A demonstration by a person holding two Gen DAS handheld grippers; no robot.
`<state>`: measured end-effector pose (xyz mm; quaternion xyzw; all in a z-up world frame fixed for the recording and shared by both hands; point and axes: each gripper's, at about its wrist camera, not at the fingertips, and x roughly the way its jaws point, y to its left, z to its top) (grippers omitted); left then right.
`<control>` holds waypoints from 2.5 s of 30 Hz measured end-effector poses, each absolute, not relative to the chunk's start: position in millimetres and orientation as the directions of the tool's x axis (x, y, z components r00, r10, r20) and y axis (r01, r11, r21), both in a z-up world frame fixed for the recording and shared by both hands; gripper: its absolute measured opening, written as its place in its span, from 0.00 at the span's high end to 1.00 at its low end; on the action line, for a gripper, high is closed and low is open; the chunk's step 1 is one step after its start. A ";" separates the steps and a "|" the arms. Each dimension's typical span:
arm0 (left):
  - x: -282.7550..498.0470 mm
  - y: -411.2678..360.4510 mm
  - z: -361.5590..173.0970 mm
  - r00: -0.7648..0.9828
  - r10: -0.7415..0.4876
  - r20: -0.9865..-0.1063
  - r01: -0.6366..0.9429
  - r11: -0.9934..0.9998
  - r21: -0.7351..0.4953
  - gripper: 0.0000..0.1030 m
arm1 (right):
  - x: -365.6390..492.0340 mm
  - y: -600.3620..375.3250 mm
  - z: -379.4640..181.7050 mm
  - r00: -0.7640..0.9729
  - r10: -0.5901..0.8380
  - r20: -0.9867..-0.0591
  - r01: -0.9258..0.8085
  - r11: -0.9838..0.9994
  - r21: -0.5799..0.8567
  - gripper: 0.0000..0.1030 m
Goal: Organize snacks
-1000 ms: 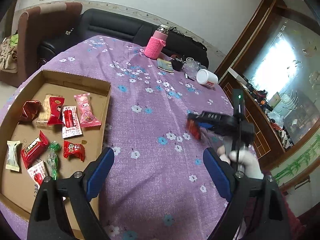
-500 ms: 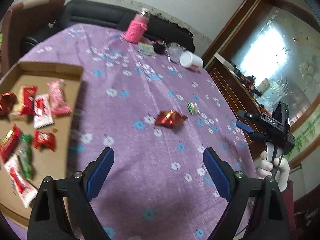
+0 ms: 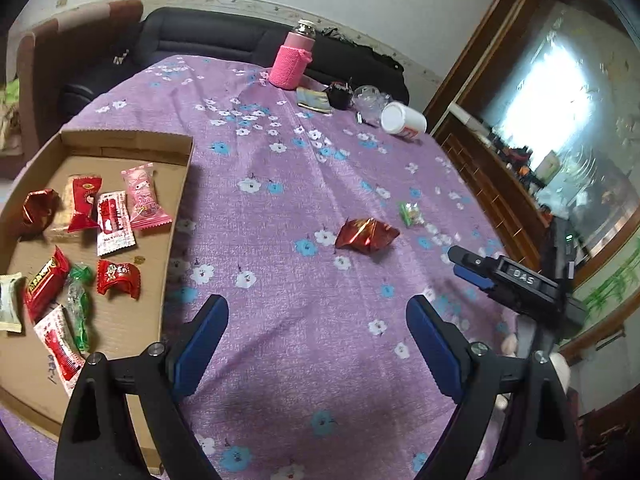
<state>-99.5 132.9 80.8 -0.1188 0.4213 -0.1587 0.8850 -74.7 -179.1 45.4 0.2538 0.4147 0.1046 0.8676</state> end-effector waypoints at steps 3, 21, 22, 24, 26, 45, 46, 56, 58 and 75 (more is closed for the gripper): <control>-105.8 123.8 84.5 0.631 -0.305 -0.713 0.179 0.952 -0.249 0.13 | -92.3 -160.4 52.2 0.658 0.346 -0.669 0.023 0.879 0.477 0.46; -134.0 153.3 105.9 0.735 -0.089 -0.672 0.061 0.996 -0.066 0.12 | -148.7 -70.1 78.4 0.691 0.229 -0.685 -0.018 0.954 0.301 0.40; -135.9 156.9 106.4 0.735 -0.088 -0.672 0.055 0.996 -0.070 0.12 | -149.8 -64.8 79.4 0.690 0.229 -0.686 -0.026 0.956 0.293 0.39; -139.5 164.2 107.4 0.738 -0.082 -0.669 0.042 0.996 -0.077 0.12 | -152.3 -54.7 81.7 0.689 0.233 -0.686 -0.046 0.959 0.280 0.38; -142.8 171.1 108.1 0.743 -0.079 -0.664 0.031 0.996 -0.084 0.12 | -154.0 -42.9 84.2 0.689 0.235 -0.685 -0.068 0.963 0.262 0.37; -160.1 221.9 104.7 0.750 -0.100 -0.654 -0.020 0.984 -0.175 0.12 | -168.4 24.6 87.6 0.661 0.235 -0.713 -0.176 0.972 0.158 0.35; -160.8 222.1 104.3 0.750 -0.100 -0.654 -0.022 0.984 -0.177 0.12 | -168.8 26.6 87.5 0.660 0.235 -0.714 -0.179 0.972 0.155 0.35; -161.7 223.3 101.6 0.745 -0.093 -0.661 -0.033 0.984 -0.176 0.12 | -170.3 32.8 84.0 0.651 0.243 -0.719 -0.186 0.970 0.159 0.34; -161.6 222.1 101.9 0.746 -0.086 -0.660 -0.038 0.984 -0.171 0.12 | -169.9 31.4 83.4 0.651 0.245 -0.719 -0.184 0.969 0.164 0.34; -106.3 318.0 116.6 0.686 0.237 -0.688 -0.247 0.965 0.086 0.12 | -160.2 10.5 67.9 0.643 0.263 -0.719 -0.147 0.964 0.221 0.33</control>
